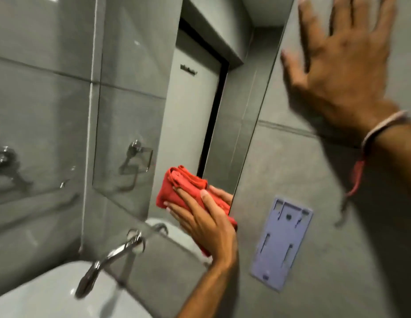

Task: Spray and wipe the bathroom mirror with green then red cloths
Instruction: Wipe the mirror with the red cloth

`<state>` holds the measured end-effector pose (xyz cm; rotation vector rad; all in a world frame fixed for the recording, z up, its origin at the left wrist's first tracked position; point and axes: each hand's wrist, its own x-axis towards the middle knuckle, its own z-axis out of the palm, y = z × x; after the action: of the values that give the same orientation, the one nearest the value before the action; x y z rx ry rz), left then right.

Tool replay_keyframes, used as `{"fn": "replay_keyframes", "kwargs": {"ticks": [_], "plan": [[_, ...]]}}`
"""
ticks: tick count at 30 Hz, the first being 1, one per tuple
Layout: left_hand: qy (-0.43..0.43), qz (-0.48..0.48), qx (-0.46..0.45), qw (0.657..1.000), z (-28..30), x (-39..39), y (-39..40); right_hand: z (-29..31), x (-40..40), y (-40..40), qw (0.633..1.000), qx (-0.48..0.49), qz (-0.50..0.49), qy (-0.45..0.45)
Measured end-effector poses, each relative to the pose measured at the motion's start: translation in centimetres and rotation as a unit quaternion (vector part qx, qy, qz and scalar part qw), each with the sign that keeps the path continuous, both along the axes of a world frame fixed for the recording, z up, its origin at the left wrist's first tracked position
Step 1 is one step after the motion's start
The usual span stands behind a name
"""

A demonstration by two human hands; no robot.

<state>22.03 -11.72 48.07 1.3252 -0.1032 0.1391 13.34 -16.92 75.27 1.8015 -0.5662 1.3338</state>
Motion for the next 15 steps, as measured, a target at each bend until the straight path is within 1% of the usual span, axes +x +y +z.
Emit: {"fn": "replay_keyframes", "kwargs": {"ticks": [2,3,4,5,6,8,11,13,15], "plan": [[-0.075,-0.015,-0.053,0.996,5.4,-0.2,-0.5,1.3,-0.7,0.4,1.000,-0.016,0.023,-0.003],[-0.100,-0.022,-0.056,0.993,7.0,-0.2,-0.5,0.7,-0.5,0.5,0.999,-0.010,0.051,0.000],[-0.155,-0.015,-0.077,0.985,10.1,0.1,-0.5,0.9,-0.6,0.8,0.995,-0.011,0.096,-0.012],[-0.210,-0.015,-0.083,0.974,12.4,0.3,-0.4,0.3,-0.5,0.8,0.989,0.001,0.148,-0.032],[-0.265,-0.012,-0.087,0.960,16.0,0.2,-0.4,0.7,-0.6,0.9,0.978,-0.007,0.202,-0.058],[-0.377,-0.018,-0.088,0.922,22.4,0.2,-0.5,0.6,-0.7,0.5,0.952,0.005,0.294,-0.092],[-0.531,-0.038,-0.076,0.843,31.2,0.1,-0.6,1.1,-0.8,0.0,0.903,0.026,0.406,-0.137],[-0.602,-0.058,-0.059,0.794,36.3,0.2,-0.1,1.0,-0.7,-0.3,0.863,0.031,0.480,-0.153],[-0.663,-0.088,-0.045,0.742,40.5,-0.4,0.9,1.0,-1.0,-0.3,0.825,0.057,0.534,-0.174]]}}
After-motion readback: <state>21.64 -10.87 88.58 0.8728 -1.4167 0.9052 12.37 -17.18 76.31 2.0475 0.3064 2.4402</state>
